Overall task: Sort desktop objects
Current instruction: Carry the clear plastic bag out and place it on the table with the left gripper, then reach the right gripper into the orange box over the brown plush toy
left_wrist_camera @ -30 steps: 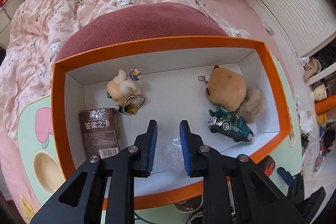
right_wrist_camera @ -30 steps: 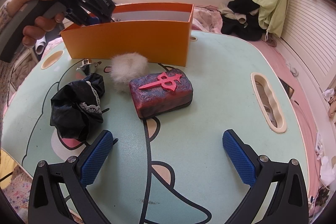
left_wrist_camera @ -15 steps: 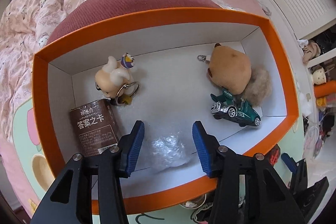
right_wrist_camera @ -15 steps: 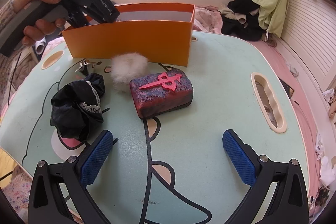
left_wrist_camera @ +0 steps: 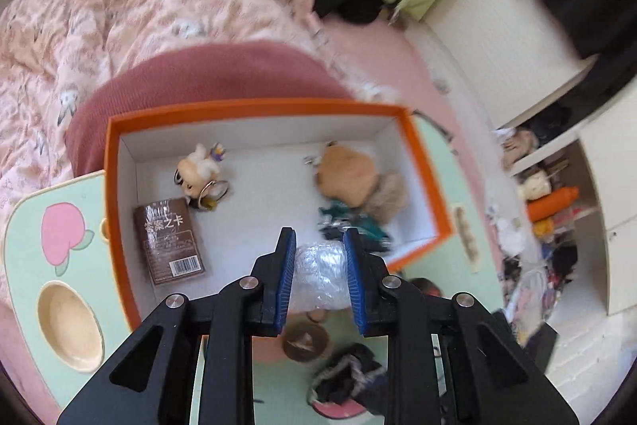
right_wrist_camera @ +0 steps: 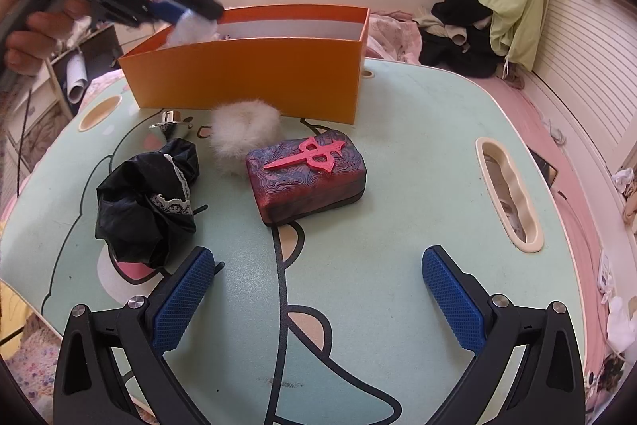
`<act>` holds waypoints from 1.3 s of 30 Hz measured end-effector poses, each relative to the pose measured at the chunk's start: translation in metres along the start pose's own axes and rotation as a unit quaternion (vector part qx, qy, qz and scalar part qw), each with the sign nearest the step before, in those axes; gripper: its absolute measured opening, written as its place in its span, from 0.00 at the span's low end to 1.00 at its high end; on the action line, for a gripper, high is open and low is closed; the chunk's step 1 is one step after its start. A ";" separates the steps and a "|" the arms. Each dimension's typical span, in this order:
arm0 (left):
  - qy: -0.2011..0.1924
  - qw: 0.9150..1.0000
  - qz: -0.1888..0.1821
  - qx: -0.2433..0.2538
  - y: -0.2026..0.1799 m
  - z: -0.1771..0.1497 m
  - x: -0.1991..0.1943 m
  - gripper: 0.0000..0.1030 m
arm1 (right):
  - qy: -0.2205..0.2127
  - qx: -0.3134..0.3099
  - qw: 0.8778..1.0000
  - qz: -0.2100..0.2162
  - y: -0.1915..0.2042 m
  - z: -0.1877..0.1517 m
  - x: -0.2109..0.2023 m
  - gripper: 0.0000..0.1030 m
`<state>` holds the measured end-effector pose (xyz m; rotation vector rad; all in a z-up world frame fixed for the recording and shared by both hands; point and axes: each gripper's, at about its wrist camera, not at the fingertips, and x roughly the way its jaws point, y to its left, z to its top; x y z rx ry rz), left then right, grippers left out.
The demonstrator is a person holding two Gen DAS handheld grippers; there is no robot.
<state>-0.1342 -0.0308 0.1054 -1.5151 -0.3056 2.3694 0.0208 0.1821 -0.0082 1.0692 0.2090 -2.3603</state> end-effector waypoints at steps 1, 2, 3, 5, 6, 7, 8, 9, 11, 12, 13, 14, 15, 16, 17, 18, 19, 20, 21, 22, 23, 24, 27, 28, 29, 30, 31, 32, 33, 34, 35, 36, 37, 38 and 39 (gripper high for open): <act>-0.008 1.000 -0.011 0.007 -0.004 -0.007 -0.008 0.25 | 0.000 0.000 1.000 0.000 0.000 0.000 0.000 1.00; -0.013 0.999 -0.025 0.015 -0.010 -0.017 -0.015 0.25 | 0.000 0.000 1.000 0.000 -0.001 0.000 0.000 1.00; -0.017 0.999 -0.032 0.020 -0.014 -0.023 -0.017 0.25 | 0.000 0.000 1.000 0.000 -0.001 0.000 0.000 1.00; -0.019 0.999 -0.037 0.023 -0.015 -0.038 -0.014 0.25 | 0.000 0.000 1.000 0.000 -0.001 0.000 0.000 1.00; -0.013 0.999 -0.042 0.026 -0.017 -0.048 -0.008 0.25 | 0.000 0.000 1.000 0.000 0.000 0.001 0.000 1.00; -0.008 0.999 -0.043 0.027 -0.017 -0.054 -0.002 0.25 | 0.000 0.000 1.000 0.000 0.000 0.001 0.000 1.00; -0.003 0.999 -0.037 0.031 -0.018 -0.061 0.005 0.25 | 0.000 0.000 1.000 0.000 0.000 0.001 0.000 1.00; -0.004 0.999 -0.028 0.034 -0.017 -0.064 0.012 0.26 | 0.000 0.000 1.000 0.001 -0.001 0.000 0.000 1.00; -0.031 0.999 -0.016 0.036 -0.014 -0.070 0.019 0.37 | 0.000 -0.001 1.000 0.001 -0.001 0.000 0.000 1.00; -0.052 0.998 -0.021 0.033 -0.013 -0.074 0.018 0.50 | 0.000 -0.001 1.000 0.001 -0.001 0.000 0.000 1.00; -0.068 0.997 -0.027 0.026 -0.011 -0.076 0.015 0.63 | 0.000 -0.001 1.000 0.001 0.000 0.000 0.000 1.00; -0.085 0.996 -0.037 0.013 -0.006 -0.079 0.010 0.67 | 0.000 -0.001 1.000 0.001 0.000 0.000 0.000 1.00; -0.107 0.993 -0.046 0.000 -0.002 -0.083 0.003 0.72 | 0.000 -0.001 1.000 0.001 0.000 0.001 0.000 1.00; -0.122 0.992 -0.044 -0.006 0.001 -0.087 -0.004 0.75 | 0.000 -0.001 1.000 0.001 -0.001 0.000 0.000 1.00; -0.134 0.991 -0.030 -0.007 0.003 -0.094 -0.011 0.77 | 0.000 -0.001 1.000 0.001 -0.001 0.000 0.000 1.00; -0.140 0.990 -0.004 -0.005 0.003 -0.103 -0.016 0.79 | 0.000 -0.001 1.000 0.001 -0.001 0.000 0.000 1.00; -0.142 0.990 0.020 -0.003 0.004 -0.111 -0.019 0.80 | 0.000 -0.001 1.000 0.001 -0.001 0.000 0.000 1.00; -0.144 0.988 0.046 0.000 0.005 -0.123 -0.021 0.79 | 0.000 -0.001 1.000 0.001 -0.001 0.000 0.000 1.00; -0.145 0.988 0.062 0.006 0.006 -0.134 -0.022 0.79 | 0.000 -0.001 1.000 0.001 0.000 0.000 0.000 1.00; -0.146 0.986 0.076 0.013 0.006 -0.148 -0.021 0.80 | 0.000 -0.001 1.000 0.001 -0.001 0.000 0.000 1.00; -0.146 0.985 0.089 0.021 0.006 -0.161 -0.020 0.80 | 0.000 -0.001 1.000 0.001 -0.001 0.000 0.000 1.00; -0.144 0.984 0.104 0.029 0.007 -0.169 -0.017 0.80 | 0.000 -0.001 1.000 0.001 -0.001 0.000 0.000 1.00; -0.135 0.974 0.174 0.054 -0.001 -0.191 -0.002 0.80 | 0.001 -0.002 1.000 0.002 -0.001 0.000 0.000 1.00; -0.128 0.972 0.187 0.066 -0.006 -0.194 0.005 0.80 | 0.001 -0.002 1.000 0.001 -0.001 0.000 0.000 1.00; -0.121 0.971 0.193 0.079 -0.010 -0.197 0.012 0.80 | 0.001 -0.002 1.000 0.002 -0.002 0.000 0.000 1.00; -0.117 0.970 0.197 0.087 -0.014 -0.198 0.019 0.80 | 0.001 -0.003 1.000 0.002 -0.001 0.000 0.000 1.00; -0.111 0.968 0.206 0.090 -0.017 -0.198 0.028 0.81 | 0.001 -0.003 1.000 0.002 -0.001 0.000 0.000 1.00; -0.122 0.967 0.205 0.091 -0.020 -0.197 0.030 0.84 | 0.002 -0.003 1.000 0.002 -0.001 0.000 0.000 1.00; -0.124 0.966 0.206 0.093 -0.023 -0.197 0.032 0.87 | 0.002 -0.003 1.000 0.002 0.000 0.000 0.000 1.00; -0.124 0.966 0.204 0.095 -0.024 -0.196 0.033 0.90 | 0.002 -0.003 1.000 0.002 -0.001 0.000 -0.001 1.00; -0.123 0.968 0.198 0.092 -0.024 -0.195 0.034 0.90 | 0.002 -0.003 1.000 0.002 -0.001 0.000 -0.001 1.00; -0.122 0.970 0.192 0.089 -0.023 -0.195 0.034 0.92 | 0.002 -0.003 1.000 0.003 0.000 0.001 -0.001 1.00; -0.120 0.971 0.187 0.084 -0.020 -0.195 0.035 1.00 | 0.002 -0.003 1.000 0.002 0.000 0.001 -0.001 1.00; -0.121 0.971 0.187 0.082 -0.018 -0.196 0.034 1.00 | 0.003 -0.004 1.000 0.002 0.000 0.001 -0.001 1.00; -0.123 0.971 0.186 0.082 -0.016 -0.198 0.034 1.00 | 0.003 -0.005 1.000 0.002 0.000 0.001 -0.001 1.00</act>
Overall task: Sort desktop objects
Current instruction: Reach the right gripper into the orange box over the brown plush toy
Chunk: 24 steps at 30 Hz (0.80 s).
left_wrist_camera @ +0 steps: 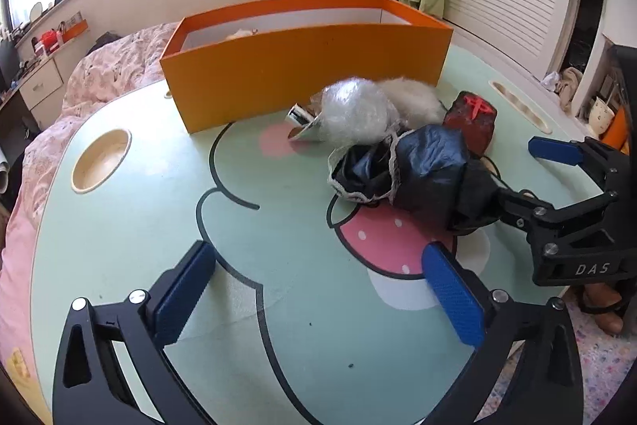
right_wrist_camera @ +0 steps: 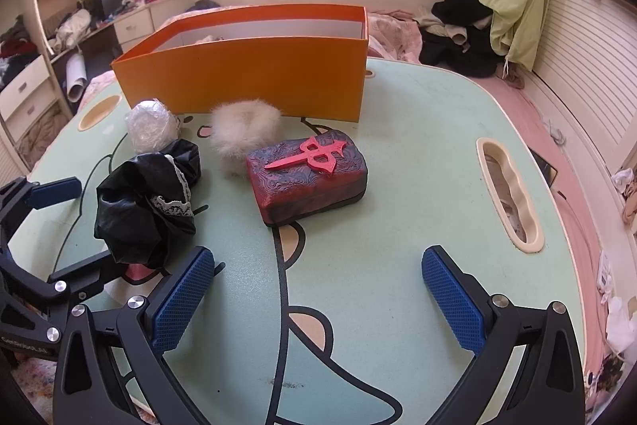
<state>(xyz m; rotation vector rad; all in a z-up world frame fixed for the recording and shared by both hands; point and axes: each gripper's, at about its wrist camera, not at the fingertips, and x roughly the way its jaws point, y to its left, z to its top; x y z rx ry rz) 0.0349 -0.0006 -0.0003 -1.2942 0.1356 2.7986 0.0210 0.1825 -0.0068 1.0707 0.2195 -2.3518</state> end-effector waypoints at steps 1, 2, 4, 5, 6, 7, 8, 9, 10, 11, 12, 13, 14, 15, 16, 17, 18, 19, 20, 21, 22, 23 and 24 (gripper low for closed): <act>-0.003 1.000 0.000 0.001 -0.001 -0.001 0.000 1.00 | 0.000 -0.001 1.000 0.000 0.000 0.000 0.000 1.00; -0.004 1.000 -0.001 0.001 -0.001 -0.002 0.000 1.00 | 0.000 -0.001 1.000 0.000 0.000 0.001 -0.001 1.00; -0.005 1.000 0.000 0.001 -0.003 -0.001 0.001 1.00 | 0.000 -0.001 1.000 0.000 0.001 0.002 -0.001 1.00; -0.006 1.000 -0.001 0.002 -0.003 -0.001 0.001 1.00 | 0.001 -0.001 1.000 0.000 0.001 0.002 -0.001 1.00; -0.007 1.000 -0.001 0.002 -0.002 -0.001 0.001 1.00 | 0.001 -0.001 1.000 0.001 0.001 0.002 -0.002 1.00; -0.008 1.000 -0.002 0.002 -0.003 -0.001 0.001 1.00 | 0.000 -0.002 1.000 0.002 0.002 0.002 -0.002 1.00; -0.008 1.000 -0.003 0.002 -0.003 -0.001 0.001 1.00 | 0.000 -0.007 1.000 0.008 0.003 0.002 -0.003 1.00; -0.008 1.000 -0.003 0.002 -0.003 -0.001 0.001 1.00 | 0.001 -0.015 1.000 0.021 0.005 0.001 -0.005 1.00; -0.009 1.000 -0.004 0.001 -0.003 -0.001 0.001 1.00 | -0.001 -0.018 0.999 0.034 0.006 0.001 -0.008 1.00; -0.009 1.000 -0.005 0.001 -0.002 -0.001 0.000 1.00 | -0.011 -0.021 0.999 0.046 0.006 0.001 -0.015 0.98; -0.010 1.000 -0.005 0.002 -0.002 -0.001 0.001 1.00 | -0.025 -0.025 0.998 0.052 0.006 0.002 -0.023 0.97; -0.010 1.000 -0.005 0.002 -0.002 -0.001 0.001 1.00 | -0.042 -0.034 0.997 0.052 0.008 0.006 -0.033 0.97; -0.010 1.000 -0.005 0.002 -0.002 -0.001 0.001 1.00 | -0.061 -0.049 0.996 0.046 0.010 0.015 -0.045 0.97; -0.010 1.000 -0.005 0.002 -0.002 -0.001 0.001 1.00 | -0.076 -0.067 0.994 0.032 0.013 0.027 -0.054 0.97; -0.010 1.000 -0.005 0.002 -0.002 -0.001 0.001 1.00 | -0.088 -0.084 0.992 0.016 0.016 0.041 -0.062 0.95; -0.010 1.000 -0.005 0.002 -0.002 -0.001 0.001 1.00 | -0.093 -0.099 0.991 0.002 0.017 0.055 -0.066 0.89; -0.011 1.000 -0.005 0.002 -0.002 -0.001 0.001 1.00 | -0.089 -0.118 0.989 -0.010 0.019 0.075 -0.067 0.85; -0.011 1.000 -0.005 0.002 -0.002 -0.002 0.001 1.00 | -0.073 -0.136 0.988 -0.013 0.021 0.096 -0.062 0.78; -0.011 1.000 -0.005 0.002 -0.002 -0.002 0.001 1.00 | -0.051 -0.148 0.988 -0.007 0.022 0.116 -0.054 0.67; -0.011 1.000 -0.005 0.002 -0.003 -0.002 0.001 1.00 | -0.030 -0.157 0.987 0.004 0.023 0.133 -0.045 0.62; -0.011 1.000 -0.005 0.002 -0.003 -0.002 0.001 1.00 | -0.003 -0.163 0.986 0.017 0.025 0.152 -0.032 0.58; -0.011 1.000 -0.004 0.003 -0.003 -0.002 0.001 1.00 | 0.026 -0.168 0.985 0.027 0.028 0.168 -0.016 0.57; -0.011 1.000 -0.004 0.002 -0.003 -0.002 0.001 1.00 | 0.052 -0.171 0.984 0.029 0.032 0.182 0.000 0.56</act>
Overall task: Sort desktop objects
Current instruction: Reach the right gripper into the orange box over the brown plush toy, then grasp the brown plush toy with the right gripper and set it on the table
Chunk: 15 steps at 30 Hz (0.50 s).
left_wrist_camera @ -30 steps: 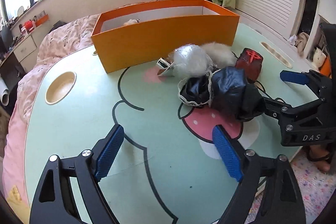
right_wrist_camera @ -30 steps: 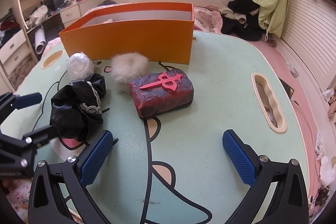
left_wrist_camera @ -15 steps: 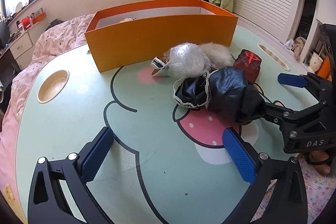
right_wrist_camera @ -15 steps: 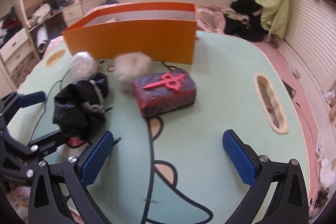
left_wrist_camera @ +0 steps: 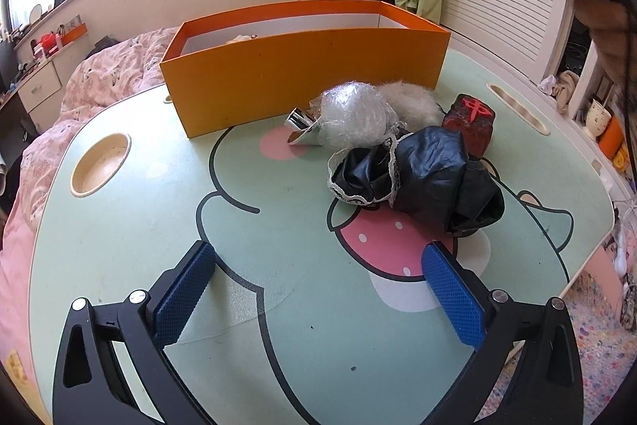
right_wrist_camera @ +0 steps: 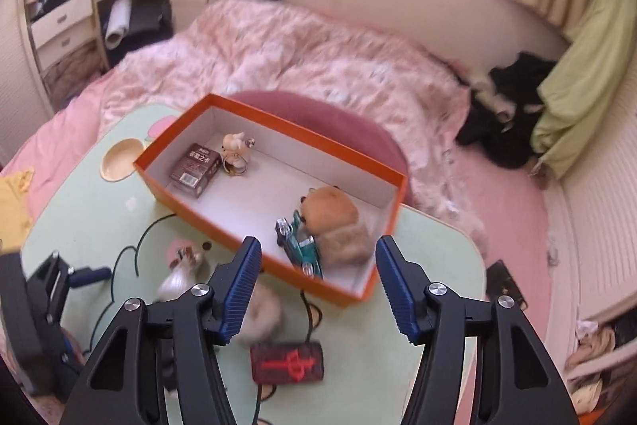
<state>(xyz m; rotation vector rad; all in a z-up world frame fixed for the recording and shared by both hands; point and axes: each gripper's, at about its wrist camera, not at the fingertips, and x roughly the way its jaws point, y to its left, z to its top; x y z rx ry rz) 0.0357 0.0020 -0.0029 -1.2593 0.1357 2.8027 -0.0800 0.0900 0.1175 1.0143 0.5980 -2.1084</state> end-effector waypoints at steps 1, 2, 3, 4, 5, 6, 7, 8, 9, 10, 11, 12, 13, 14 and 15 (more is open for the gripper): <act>0.000 1.000 0.000 0.000 0.000 0.000 0.000 1.00 | 0.024 -0.002 1.000 0.002 -0.003 0.013 0.015 0.54; 0.000 1.000 0.000 0.000 0.000 0.000 0.000 1.00 | 0.050 -0.004 0.999 0.004 -0.005 0.025 0.032 0.54; -0.001 1.000 -0.001 0.000 0.000 0.000 0.000 1.00 | 0.072 -0.010 0.997 0.006 -0.005 0.031 0.047 0.54; -0.001 1.000 -0.001 0.001 0.000 0.000 0.000 1.00 | 0.091 -0.012 0.996 0.000 -0.006 0.038 0.064 0.54; -0.001 1.000 -0.002 0.000 0.000 0.000 0.000 1.00 | 0.105 -0.016 0.994 -0.011 -0.007 0.042 0.078 0.54; -0.002 1.000 -0.002 0.001 0.000 0.000 0.001 1.00 | 0.118 -0.015 0.993 -0.020 -0.008 0.045 0.090 0.54; -0.002 1.000 -0.002 0.001 0.000 0.000 0.001 1.00 | 0.128 -0.011 0.991 -0.025 -0.009 0.047 0.100 0.54; -0.003 1.000 -0.002 0.001 0.000 0.000 0.001 1.00 | 0.138 -0.005 0.990 -0.027 -0.010 0.048 0.108 0.54; -0.003 1.000 -0.002 0.001 -0.001 0.000 0.001 1.00 | 0.149 0.000 0.989 -0.025 -0.010 0.048 0.117 0.54; -0.004 1.000 -0.003 0.001 0.000 0.000 0.001 1.00 | 0.160 0.004 0.987 -0.022 -0.010 0.048 0.124 0.54; -0.004 1.000 -0.003 0.001 -0.001 0.000 0.001 1.00 | 0.171 0.005 0.985 -0.019 -0.010 0.046 0.130 0.54; -0.004 1.000 -0.003 0.001 -0.001 0.000 0.001 1.00 | 0.186 0.002 0.982 -0.019 -0.007 0.043 0.139 0.54; -0.004 1.000 -0.003 0.001 -0.001 -0.001 0.001 1.00 | 0.197 -0.006 0.980 -0.022 -0.006 0.041 0.144 0.54; -0.004 1.000 -0.004 0.001 -0.001 0.000 0.001 1.00 | 0.200 -0.010 0.979 -0.030 -0.005 0.040 0.148 0.53; -0.004 1.000 -0.004 0.001 -0.001 0.000 0.002 1.00 | 0.202 -0.008 0.979 -0.027 -0.006 0.040 0.148 0.47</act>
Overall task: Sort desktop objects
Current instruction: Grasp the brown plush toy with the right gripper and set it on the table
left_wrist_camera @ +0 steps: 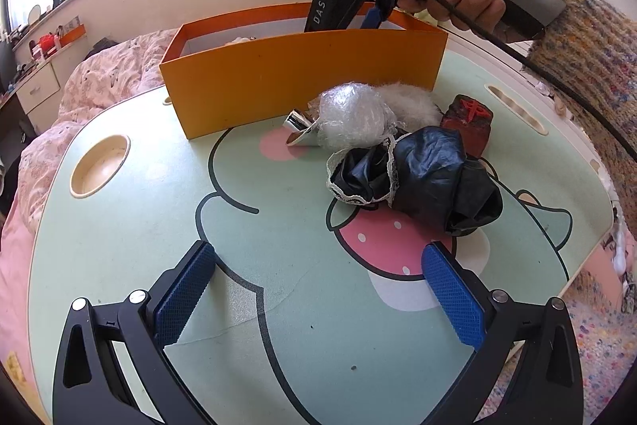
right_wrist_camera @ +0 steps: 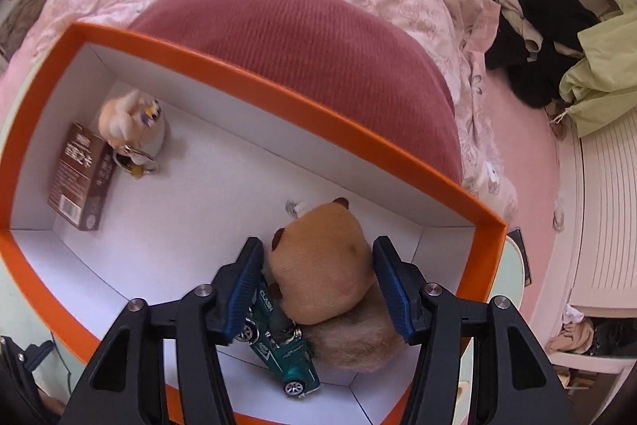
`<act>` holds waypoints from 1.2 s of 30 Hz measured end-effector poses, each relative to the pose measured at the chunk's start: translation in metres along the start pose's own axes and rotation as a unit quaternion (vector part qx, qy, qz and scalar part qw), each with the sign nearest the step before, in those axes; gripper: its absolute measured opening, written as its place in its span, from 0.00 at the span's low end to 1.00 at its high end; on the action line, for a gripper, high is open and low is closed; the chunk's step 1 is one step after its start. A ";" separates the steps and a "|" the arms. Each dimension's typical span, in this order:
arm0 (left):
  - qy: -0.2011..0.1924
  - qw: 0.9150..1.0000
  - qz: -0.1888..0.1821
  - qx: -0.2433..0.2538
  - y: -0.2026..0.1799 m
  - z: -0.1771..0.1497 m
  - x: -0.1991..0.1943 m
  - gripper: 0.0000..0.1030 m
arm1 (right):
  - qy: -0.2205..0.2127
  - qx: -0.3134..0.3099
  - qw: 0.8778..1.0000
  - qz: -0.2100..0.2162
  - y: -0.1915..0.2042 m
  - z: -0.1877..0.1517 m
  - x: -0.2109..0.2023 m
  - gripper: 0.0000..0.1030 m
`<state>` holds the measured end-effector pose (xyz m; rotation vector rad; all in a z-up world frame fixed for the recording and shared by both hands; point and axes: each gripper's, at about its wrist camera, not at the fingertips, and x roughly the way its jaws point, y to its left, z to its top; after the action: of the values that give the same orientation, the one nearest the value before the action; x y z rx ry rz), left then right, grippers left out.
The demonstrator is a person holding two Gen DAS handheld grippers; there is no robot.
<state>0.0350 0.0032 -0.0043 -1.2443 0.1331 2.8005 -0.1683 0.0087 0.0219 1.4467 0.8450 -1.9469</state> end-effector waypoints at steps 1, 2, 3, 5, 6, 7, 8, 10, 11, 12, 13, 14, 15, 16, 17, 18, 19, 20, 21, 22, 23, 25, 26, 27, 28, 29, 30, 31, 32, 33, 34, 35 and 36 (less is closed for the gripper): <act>0.000 1.000 0.000 0.000 0.000 0.000 0.000 1.00 | 0.002 0.005 1.000 0.009 -0.002 0.000 -0.001 0.42; 0.000 1.000 -0.001 0.000 0.000 0.001 0.000 1.00 | 0.001 0.012 1.000 0.016 -0.004 0.000 -0.003 0.39; 0.000 1.000 -0.001 0.000 -0.001 0.001 0.001 1.00 | -0.003 0.020 0.999 0.025 -0.007 -0.001 -0.006 0.39; -0.001 1.000 -0.001 -0.001 -0.001 0.001 0.000 1.00 | -0.026 0.033 0.998 0.039 -0.013 -0.005 -0.020 0.39; -0.001 1.000 -0.001 -0.001 -0.001 0.001 0.001 1.00 | -0.042 0.039 0.997 0.045 -0.016 -0.009 -0.030 0.38; -0.001 1.000 -0.001 -0.001 0.000 0.001 0.001 1.00 | -0.059 0.044 0.996 0.050 -0.017 -0.014 -0.042 0.38; -0.001 1.000 -0.001 -0.001 0.000 0.001 0.002 1.00 | -0.075 0.047 0.994 0.058 -0.016 -0.019 -0.053 0.38; -0.001 1.000 -0.001 -0.001 0.000 0.001 0.001 1.00 | -0.108 0.052 0.989 0.089 -0.018 -0.039 -0.079 0.38; -0.001 1.000 -0.001 -0.001 0.000 0.001 0.002 1.00 | -0.123 0.050 0.986 0.102 -0.018 -0.050 -0.091 0.38; -0.001 1.000 -0.001 -0.001 -0.001 0.001 0.002 1.00 | -0.136 0.047 0.983 0.109 -0.015 -0.062 -0.101 0.38; -0.001 1.000 -0.001 -0.001 0.000 0.000 0.002 1.00 | -0.145 0.045 0.982 0.114 -0.013 -0.071 -0.106 0.39; -0.001 1.000 0.000 -0.001 0.000 0.000 0.002 1.00 | -0.152 0.039 0.980 0.123 -0.010 -0.084 -0.111 0.39; -0.001 1.000 0.000 -0.001 0.000 0.000 0.002 1.00 | -0.156 0.034 0.978 0.133 -0.006 -0.094 -0.114 0.39; -0.001 1.000 0.000 -0.001 0.000 0.000 0.002 1.00 | -0.155 0.030 0.977 0.145 -0.001 -0.104 -0.112 0.40; -0.001 1.000 0.000 -0.001 -0.001 0.000 0.002 1.00 | -0.150 0.028 0.976 0.153 0.002 -0.111 -0.108 0.40; -0.001 1.000 0.000 -0.001 0.000 0.000 0.002 1.00 | -0.141 0.026 0.977 0.158 0.008 -0.117 -0.101 0.40; -0.001 1.000 0.000 -0.001 -0.001 0.000 0.002 1.00 | -0.133 0.026 0.978 0.162 0.012 -0.120 -0.094 0.40; -0.001 1.000 0.000 -0.001 -0.001 0.000 0.002 1.00 | -0.128 0.025 0.978 0.165 0.016 -0.124 -0.087 0.40; -0.001 1.000 0.000 -0.001 0.000 0.000 0.002 1.00 | -0.126 0.021 0.977 0.171 0.021 -0.126 -0.081 0.40; -0.001 1.000 0.000 -0.001 0.000 0.000 0.002 1.00 | -0.128 0.017 0.976 0.175 0.025 -0.127 -0.077 0.40; -0.001 1.000 0.000 -0.001 0.000 0.000 0.002 1.00 | -0.133 0.014 0.975 0.175 0.030 -0.128 -0.074 0.45; -0.001 1.000 0.000 -0.001 0.000 0.000 0.002 1.00 | -0.140 0.009 0.975 0.172 0.037 -0.127 -0.071 0.55; -0.001 1.000 0.000 -0.001 -0.001 0.000 0.002 1.00 | -0.147 0.010 0.973 0.179 0.037 -0.126 -0.072 0.55; -0.001 1.000 0.000 -0.001 0.000 0.000 0.002 1.00 | -0.160 0.013 0.966 0.201 0.035 -0.127 -0.076 0.54; -0.001 1.000 0.000 -0.001 -0.001 0.000 0.002 1.00 | -0.177 0.019 0.957 0.230 0.031 -0.130 -0.083 0.55; -0.001 1.000 0.000 -0.001 -0.001 0.000 0.002 1.00 | -0.193 0.028 0.949 0.249 0.026 -0.133 -0.088 0.56; -0.001 1.000 0.000 -0.001 -0.001 0.000 0.002 1.00 | -0.212 0.042 0.942 0.256 0.020 -0.140 -0.095 0.58; -0.001 1.000 0.000 -0.001 -0.001 0.000 0.002 1.00 | -0.227 0.053 0.942 0.242 0.015 -0.146 -0.101 0.62; -0.001 1.000 0.000 -0.001 -0.001 0.000 0.002 1.00 | -0.241 0.062 0.944 0.215 0.012 -0.153 -0.106 0.64; -0.001 1.000 0.000 -0.001 -0.001 0.000 0.002 1.00 | -0.250 0.066 0.948 0.185 0.011 -0.160 -0.110 0.64; -0.001 1.000 0.000 -0.001 -0.001 0.000 0.002 1.00 | -0.256 0.069 0.952 0.154 0.012 -0.169 -0.111 0.64; -0.001 1.000 0.000 -0.001 -0.001 0.000 0.002 1.00 | -0.259 0.069 0.955 0.129 0.013 -0.179 -0.110 0.64; -0.001 1.000 0.000 -0.001 0.000 0.000 0.002 1.00 | -0.259 0.069 0.957 0.107 0.016 -0.191 -0.107 0.64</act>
<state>0.0340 0.0037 -0.0056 -1.2421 0.1302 2.8022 -0.0126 0.1523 0.0815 0.9694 0.3066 -2.1009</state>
